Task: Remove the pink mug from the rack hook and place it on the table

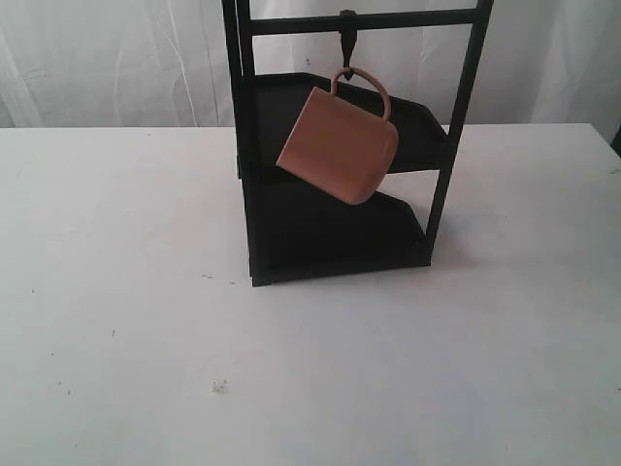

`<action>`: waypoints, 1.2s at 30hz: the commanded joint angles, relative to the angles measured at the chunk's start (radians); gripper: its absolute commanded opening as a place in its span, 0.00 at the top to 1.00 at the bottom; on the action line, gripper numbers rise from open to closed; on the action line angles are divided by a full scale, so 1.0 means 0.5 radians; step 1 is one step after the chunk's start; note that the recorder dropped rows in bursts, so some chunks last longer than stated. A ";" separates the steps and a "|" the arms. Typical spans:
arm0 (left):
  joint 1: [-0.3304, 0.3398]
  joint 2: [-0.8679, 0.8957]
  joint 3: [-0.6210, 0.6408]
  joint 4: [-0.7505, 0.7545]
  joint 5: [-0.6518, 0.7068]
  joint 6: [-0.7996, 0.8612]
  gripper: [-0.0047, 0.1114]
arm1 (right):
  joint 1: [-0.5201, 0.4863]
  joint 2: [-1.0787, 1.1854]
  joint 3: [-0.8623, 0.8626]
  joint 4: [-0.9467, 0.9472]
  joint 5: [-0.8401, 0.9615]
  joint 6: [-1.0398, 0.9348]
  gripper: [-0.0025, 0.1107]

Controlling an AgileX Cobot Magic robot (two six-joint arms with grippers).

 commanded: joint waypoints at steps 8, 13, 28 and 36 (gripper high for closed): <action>0.007 -0.009 0.008 -0.004 0.001 0.002 0.96 | -0.002 -0.010 0.013 0.339 -0.870 0.424 0.98; 0.007 -0.009 0.008 -0.004 0.001 0.002 0.96 | -0.002 -0.010 0.008 0.349 -0.998 0.451 0.98; 0.007 -0.009 0.008 -0.004 0.001 0.002 0.96 | 0.147 0.110 -0.701 0.424 0.307 -0.373 0.98; 0.007 -0.009 0.008 -0.004 0.001 0.002 0.96 | 0.199 0.110 -0.502 0.435 0.206 -0.475 0.98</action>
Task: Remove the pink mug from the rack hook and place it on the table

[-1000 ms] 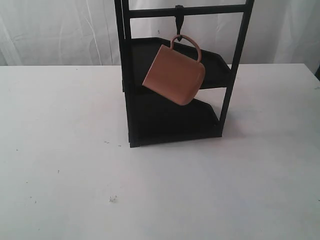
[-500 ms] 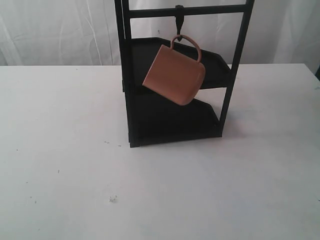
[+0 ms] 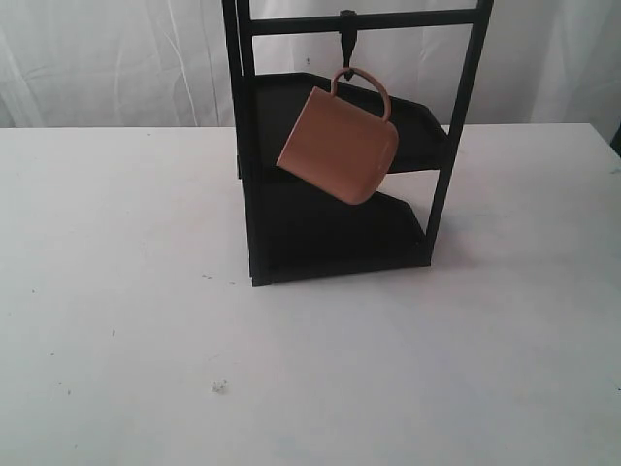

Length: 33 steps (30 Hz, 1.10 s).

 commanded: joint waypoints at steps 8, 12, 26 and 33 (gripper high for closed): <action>0.007 -0.009 0.008 -0.004 0.001 0.002 0.96 | 0.013 0.005 0.165 0.000 -0.087 -0.044 0.98; 0.007 -0.009 0.008 -0.004 0.001 0.002 0.96 | 0.013 0.005 0.165 0.000 -0.087 -0.044 0.98; 0.007 -0.009 0.008 -0.004 0.001 0.002 0.96 | 0.013 0.005 0.370 -0.091 -0.107 -0.044 0.98; 0.007 -0.009 0.008 -0.004 0.001 0.002 0.96 | 0.013 0.005 0.419 -0.155 -0.141 -0.044 0.98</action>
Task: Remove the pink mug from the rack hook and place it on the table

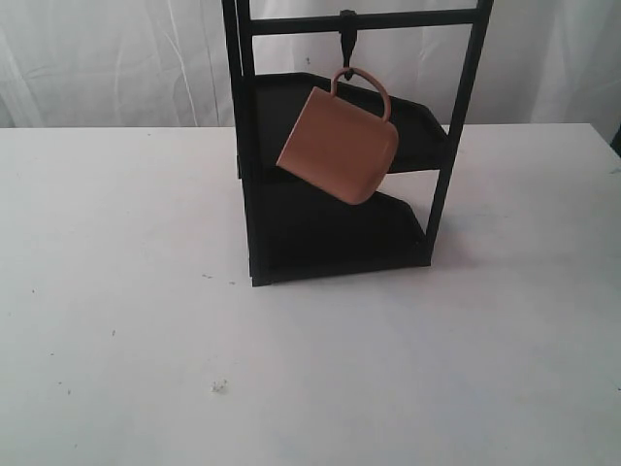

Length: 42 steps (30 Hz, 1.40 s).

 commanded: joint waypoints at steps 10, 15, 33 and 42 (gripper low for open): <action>0.007 -0.009 0.008 -0.140 -0.134 -0.249 0.96 | 0.005 0.005 0.016 -0.023 -0.049 -0.019 0.98; 0.007 -0.009 0.008 -0.140 -0.324 -0.438 0.96 | 0.005 0.005 0.016 -0.014 -0.049 -0.019 0.98; 0.007 0.762 -1.404 -0.893 1.472 0.642 0.96 | 0.005 0.005 0.016 -0.014 -0.049 -0.019 0.98; 0.007 1.481 -1.436 -1.370 1.122 1.530 0.96 | 0.005 0.005 0.016 -0.014 -0.049 -0.019 0.98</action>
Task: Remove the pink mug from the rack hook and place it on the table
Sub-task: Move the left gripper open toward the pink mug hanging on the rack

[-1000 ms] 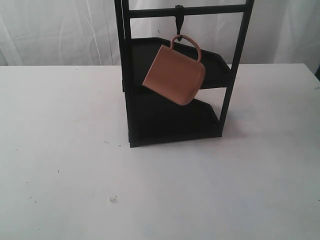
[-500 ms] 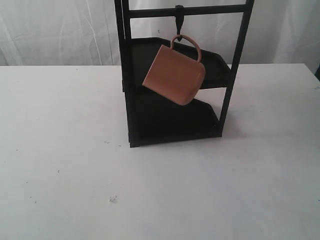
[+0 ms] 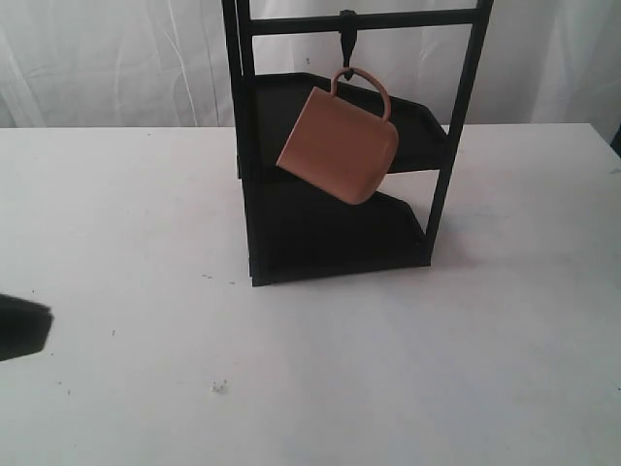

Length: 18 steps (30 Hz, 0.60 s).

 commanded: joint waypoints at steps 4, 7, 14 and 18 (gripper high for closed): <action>0.002 0.574 -0.008 -0.826 -0.308 0.988 0.96 | 0.005 0.005 0.004 0.002 -0.028 -0.019 0.98; 0.002 0.780 -0.008 -1.283 -0.308 1.566 0.96 | 0.005 0.005 0.004 0.002 -0.028 -0.019 0.98; 0.158 1.098 -0.008 -2.087 0.104 2.639 0.96 | 0.005 0.005 0.004 0.007 -0.028 -0.019 0.98; 0.306 1.219 -0.008 -2.237 0.150 2.842 0.96 | 0.005 0.005 0.004 0.011 -0.028 -0.019 0.98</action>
